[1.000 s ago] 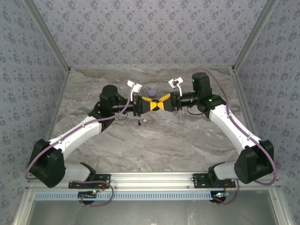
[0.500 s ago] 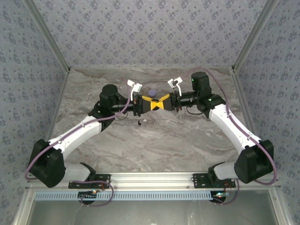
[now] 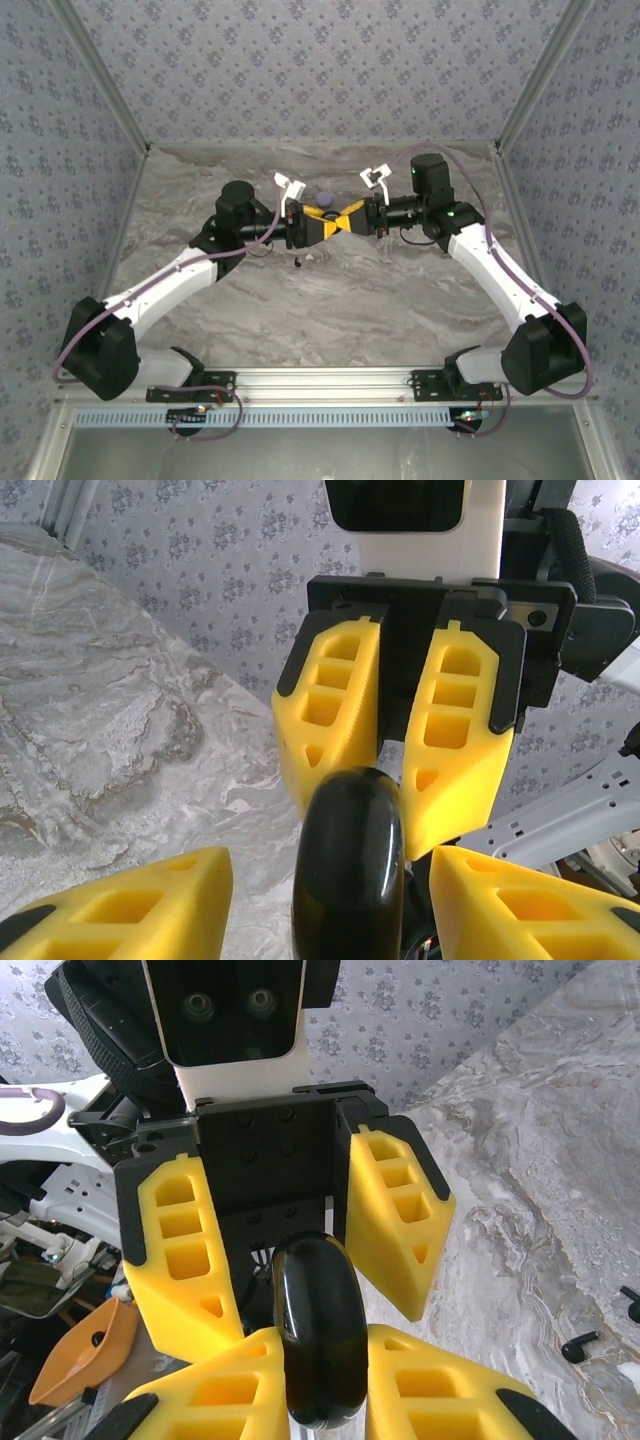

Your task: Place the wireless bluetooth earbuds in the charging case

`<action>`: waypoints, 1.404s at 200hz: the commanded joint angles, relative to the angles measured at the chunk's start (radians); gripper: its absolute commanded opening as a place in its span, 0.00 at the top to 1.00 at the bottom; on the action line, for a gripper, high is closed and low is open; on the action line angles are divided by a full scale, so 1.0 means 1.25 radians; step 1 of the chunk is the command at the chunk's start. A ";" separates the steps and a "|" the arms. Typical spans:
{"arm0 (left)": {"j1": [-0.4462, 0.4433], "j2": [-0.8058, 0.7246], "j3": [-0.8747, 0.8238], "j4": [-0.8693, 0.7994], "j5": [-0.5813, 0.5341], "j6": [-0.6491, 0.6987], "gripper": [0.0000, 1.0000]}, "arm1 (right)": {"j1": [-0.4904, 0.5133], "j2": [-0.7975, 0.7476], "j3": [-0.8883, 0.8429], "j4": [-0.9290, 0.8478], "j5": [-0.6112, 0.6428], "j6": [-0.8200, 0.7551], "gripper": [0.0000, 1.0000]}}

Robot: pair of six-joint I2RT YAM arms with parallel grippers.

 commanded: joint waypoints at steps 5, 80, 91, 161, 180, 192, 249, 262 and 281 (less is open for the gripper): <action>-0.004 -0.033 0.017 -0.013 0.004 0.025 0.44 | -0.005 -0.018 0.025 -0.007 0.010 0.003 0.79; -0.008 -0.020 0.020 -0.014 0.005 0.023 0.46 | -0.004 -0.021 0.025 -0.001 0.006 0.010 0.78; -0.009 -0.016 0.021 -0.014 0.005 0.023 0.46 | -0.005 -0.021 0.025 0.002 0.007 0.011 0.78; -0.015 0.002 0.029 -0.013 0.001 0.015 0.54 | -0.002 -0.021 0.025 0.006 0.013 0.018 0.78; -0.016 0.008 0.031 -0.012 -0.001 0.012 0.55 | -0.002 -0.022 0.025 0.006 0.016 0.019 0.77; -0.015 0.010 0.031 -0.011 -0.002 0.011 0.56 | -0.003 -0.023 0.024 0.009 0.018 0.020 0.77; -0.018 0.012 0.031 -0.005 -0.008 0.006 0.62 | -0.001 -0.027 0.020 0.010 0.017 0.021 0.77; -0.018 0.011 0.031 -0.004 -0.010 0.005 0.62 | -0.001 -0.028 0.018 0.010 0.016 0.020 0.77; -0.018 0.009 0.031 0.000 -0.011 0.002 0.62 | -0.001 -0.029 0.014 0.007 0.015 0.018 0.77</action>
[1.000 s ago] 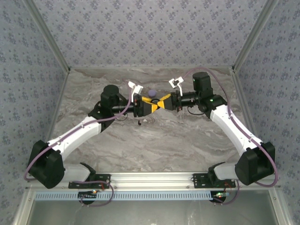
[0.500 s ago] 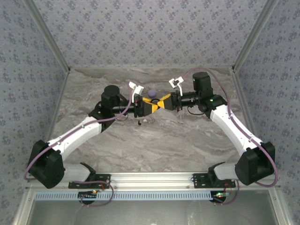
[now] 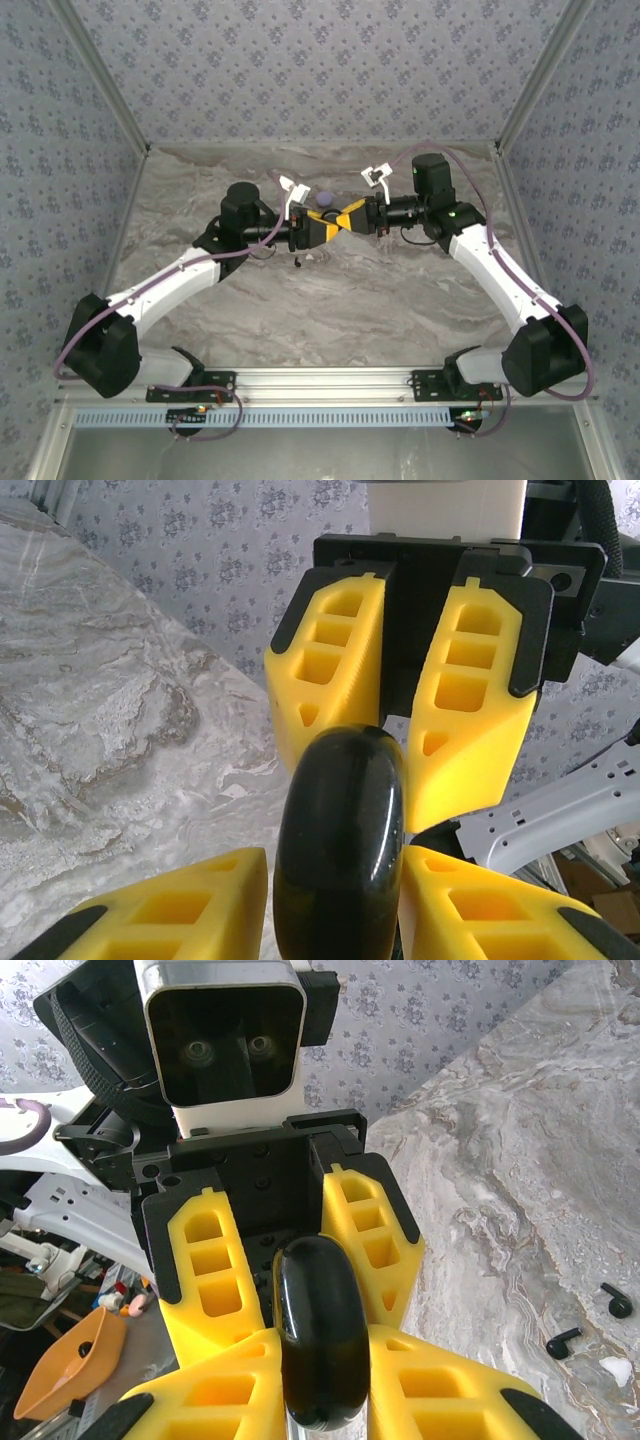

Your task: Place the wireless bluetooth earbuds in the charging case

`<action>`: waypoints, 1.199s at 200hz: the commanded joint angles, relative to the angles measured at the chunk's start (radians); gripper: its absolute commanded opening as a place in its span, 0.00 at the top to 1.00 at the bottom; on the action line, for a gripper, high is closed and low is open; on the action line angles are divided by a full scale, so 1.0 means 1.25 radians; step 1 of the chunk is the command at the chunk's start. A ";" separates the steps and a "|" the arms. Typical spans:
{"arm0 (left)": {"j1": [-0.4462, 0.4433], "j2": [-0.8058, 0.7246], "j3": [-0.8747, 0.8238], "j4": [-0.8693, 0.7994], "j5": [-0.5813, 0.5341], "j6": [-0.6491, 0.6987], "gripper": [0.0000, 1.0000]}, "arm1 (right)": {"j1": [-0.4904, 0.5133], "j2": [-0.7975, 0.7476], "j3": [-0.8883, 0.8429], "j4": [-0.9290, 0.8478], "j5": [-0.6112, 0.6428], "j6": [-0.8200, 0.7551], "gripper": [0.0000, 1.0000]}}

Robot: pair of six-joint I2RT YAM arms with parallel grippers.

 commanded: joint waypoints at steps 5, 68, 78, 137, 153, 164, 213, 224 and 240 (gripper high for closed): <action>-0.004 -0.004 0.031 0.013 -0.011 -0.002 0.62 | -0.001 -0.023 0.012 0.006 -0.007 0.008 0.77; -0.003 -0.006 0.031 0.018 -0.016 -0.005 0.65 | 0.004 -0.023 0.010 -0.012 -0.011 -0.010 0.76; -0.004 -0.007 0.031 0.019 -0.017 -0.005 0.64 | 0.005 -0.023 0.009 -0.016 -0.011 -0.015 0.76; -0.004 -0.011 0.033 0.019 -0.016 -0.005 0.60 | 0.009 -0.024 0.012 -0.025 -0.013 -0.023 0.76; -0.003 -0.011 0.033 0.019 -0.018 -0.005 0.60 | 0.011 -0.024 0.012 -0.029 -0.013 -0.027 0.76; -0.004 -0.011 0.033 0.018 -0.019 -0.004 0.61 | 0.012 -0.025 0.012 -0.035 -0.013 -0.031 0.76; -0.005 -0.010 0.031 0.009 -0.023 0.006 0.81 | 0.020 -0.026 0.015 -0.057 -0.011 -0.047 0.76; -0.005 -0.010 0.033 -0.006 -0.033 0.015 0.85 | 0.020 -0.028 0.014 -0.059 -0.005 -0.048 0.75; -0.006 -0.012 0.040 -0.044 -0.058 0.044 0.87 | 0.022 -0.037 0.015 -0.070 0.021 -0.049 0.67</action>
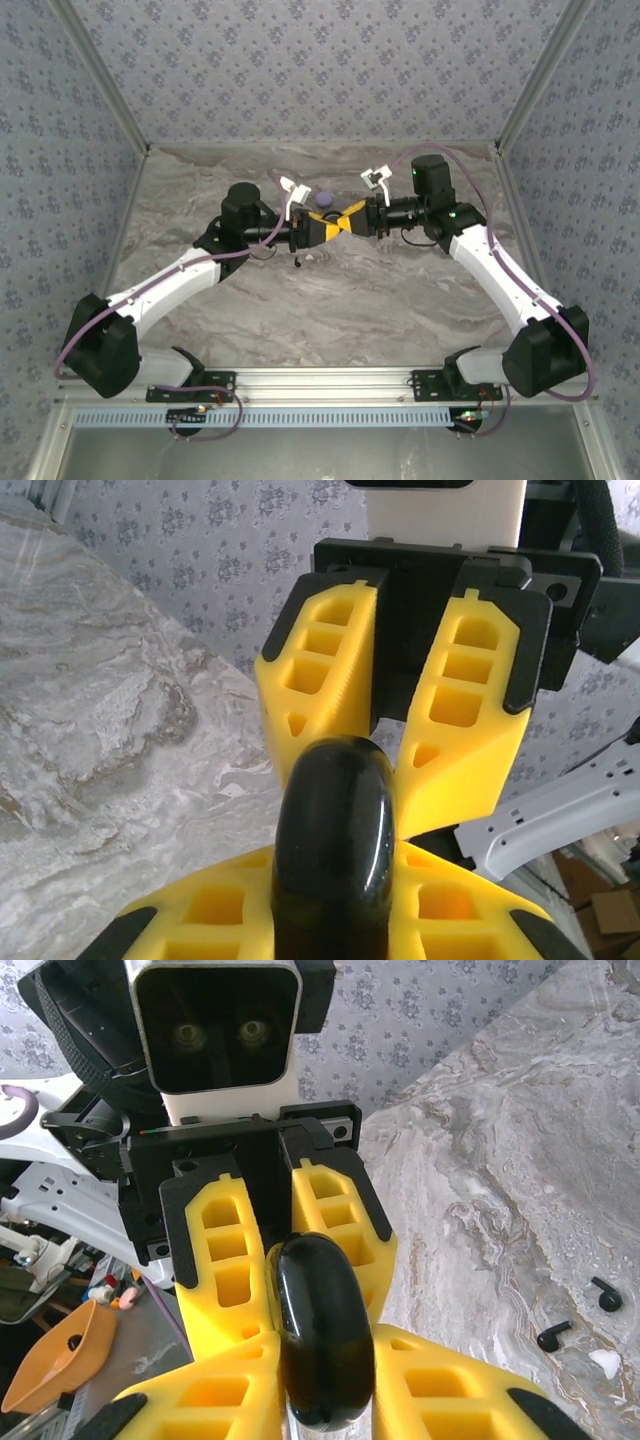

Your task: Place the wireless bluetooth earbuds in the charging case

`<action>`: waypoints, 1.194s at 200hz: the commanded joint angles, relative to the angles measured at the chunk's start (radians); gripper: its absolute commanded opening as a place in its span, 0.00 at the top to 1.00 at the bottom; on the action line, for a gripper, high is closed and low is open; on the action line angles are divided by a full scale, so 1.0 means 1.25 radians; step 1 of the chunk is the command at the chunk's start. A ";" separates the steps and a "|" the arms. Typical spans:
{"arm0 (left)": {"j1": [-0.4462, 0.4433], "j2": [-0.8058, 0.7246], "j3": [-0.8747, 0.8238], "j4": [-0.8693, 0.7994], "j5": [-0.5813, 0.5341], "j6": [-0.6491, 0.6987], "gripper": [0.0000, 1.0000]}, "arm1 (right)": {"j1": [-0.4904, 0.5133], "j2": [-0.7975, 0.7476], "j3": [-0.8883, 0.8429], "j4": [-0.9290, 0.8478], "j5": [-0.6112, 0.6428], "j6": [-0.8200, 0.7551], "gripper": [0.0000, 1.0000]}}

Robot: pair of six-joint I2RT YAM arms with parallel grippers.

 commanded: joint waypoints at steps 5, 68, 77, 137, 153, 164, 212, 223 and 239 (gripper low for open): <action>-0.002 -0.014 0.042 -0.054 -0.063 0.054 0.87 | 0.017 -0.037 0.014 -0.044 0.017 -0.017 0.64; -0.011 -0.062 -0.032 -0.041 -0.088 0.379 0.87 | 0.016 -0.115 0.019 -0.156 0.198 -0.073 0.45; -0.013 -0.065 -0.031 -0.054 -0.092 0.422 0.87 | 0.022 -0.117 0.025 -0.185 0.209 -0.089 0.44; -0.020 -0.068 -0.015 -0.127 0.015 0.602 0.89 | 0.081 -0.093 0.110 -0.338 0.228 -0.221 0.41; -0.021 -0.064 -0.001 -0.158 0.044 0.621 0.91 | 0.097 -0.081 0.127 -0.360 0.233 -0.242 0.41; -0.021 -0.061 0.005 -0.169 0.052 0.622 0.90 | 0.107 -0.074 0.135 -0.372 0.231 -0.255 0.41; -0.022 -0.055 0.020 -0.182 0.084 0.611 0.91 | 0.130 -0.040 0.157 -0.384 0.254 -0.275 0.41; -0.022 -0.052 0.021 -0.182 0.091 0.605 0.91 | 0.134 -0.032 0.161 -0.385 0.254 -0.277 0.42; -0.022 -0.045 0.028 -0.185 0.093 0.589 0.91 | 0.142 -0.019 0.169 -0.393 0.256 -0.283 0.43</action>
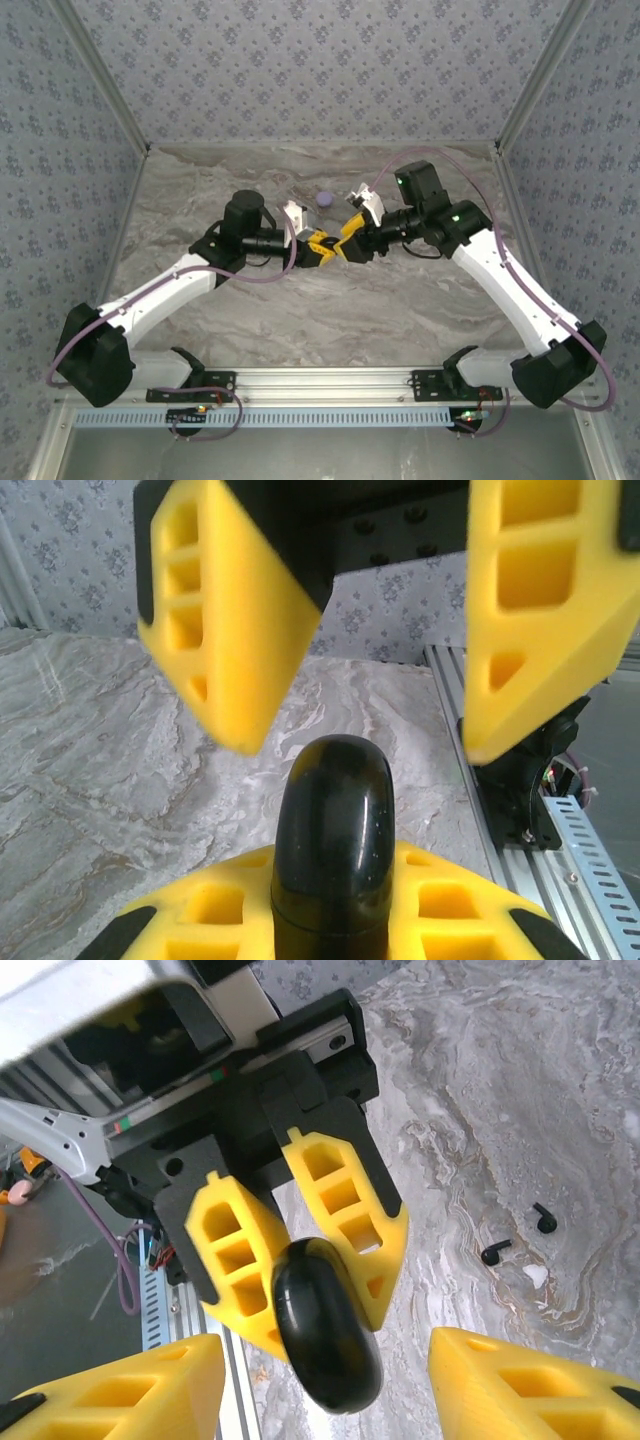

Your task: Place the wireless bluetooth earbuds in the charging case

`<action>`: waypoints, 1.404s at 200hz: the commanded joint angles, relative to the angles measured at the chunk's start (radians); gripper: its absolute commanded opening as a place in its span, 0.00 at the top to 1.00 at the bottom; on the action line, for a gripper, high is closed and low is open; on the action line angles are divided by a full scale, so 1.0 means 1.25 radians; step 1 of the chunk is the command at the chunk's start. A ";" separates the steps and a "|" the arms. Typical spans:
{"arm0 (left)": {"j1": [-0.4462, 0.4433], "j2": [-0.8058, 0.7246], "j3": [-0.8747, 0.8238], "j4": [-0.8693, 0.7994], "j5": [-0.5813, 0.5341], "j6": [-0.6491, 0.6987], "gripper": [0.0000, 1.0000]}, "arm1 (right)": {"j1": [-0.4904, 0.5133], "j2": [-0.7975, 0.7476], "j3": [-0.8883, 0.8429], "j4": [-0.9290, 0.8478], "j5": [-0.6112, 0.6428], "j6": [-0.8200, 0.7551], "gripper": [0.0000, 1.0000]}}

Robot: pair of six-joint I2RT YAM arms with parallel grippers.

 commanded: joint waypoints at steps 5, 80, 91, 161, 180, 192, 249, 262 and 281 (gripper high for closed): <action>-0.004 0.002 0.044 -0.008 0.042 -0.006 0.91 | 0.015 0.017 0.036 -0.034 0.011 -0.029 0.43; -0.004 0.025 0.072 -0.037 0.051 -0.031 0.90 | 0.022 0.035 0.043 -0.031 0.016 -0.029 0.63; -0.003 0.026 0.072 -0.039 0.049 -0.032 0.90 | 0.022 0.034 0.043 -0.030 0.018 -0.027 0.68; -0.003 0.026 0.035 0.094 0.001 -0.158 0.69 | 0.004 -0.016 0.002 0.046 0.023 0.015 0.79; -0.003 0.029 0.025 0.126 0.003 -0.180 0.68 | 0.001 -0.020 -0.002 0.049 0.014 0.018 0.80; -0.002 0.030 0.023 0.134 0.004 -0.188 0.68 | -0.002 -0.020 -0.005 0.052 0.011 0.022 0.80; -0.002 0.034 0.022 0.152 0.014 -0.206 0.67 | -0.007 -0.022 -0.015 0.062 -0.006 0.030 0.80; -0.002 0.036 0.022 0.154 0.020 -0.208 0.68 | -0.008 -0.021 -0.016 0.064 -0.006 0.030 0.80; -0.003 0.039 0.024 0.156 0.025 -0.211 0.69 | -0.007 -0.020 -0.017 0.063 -0.010 0.028 0.80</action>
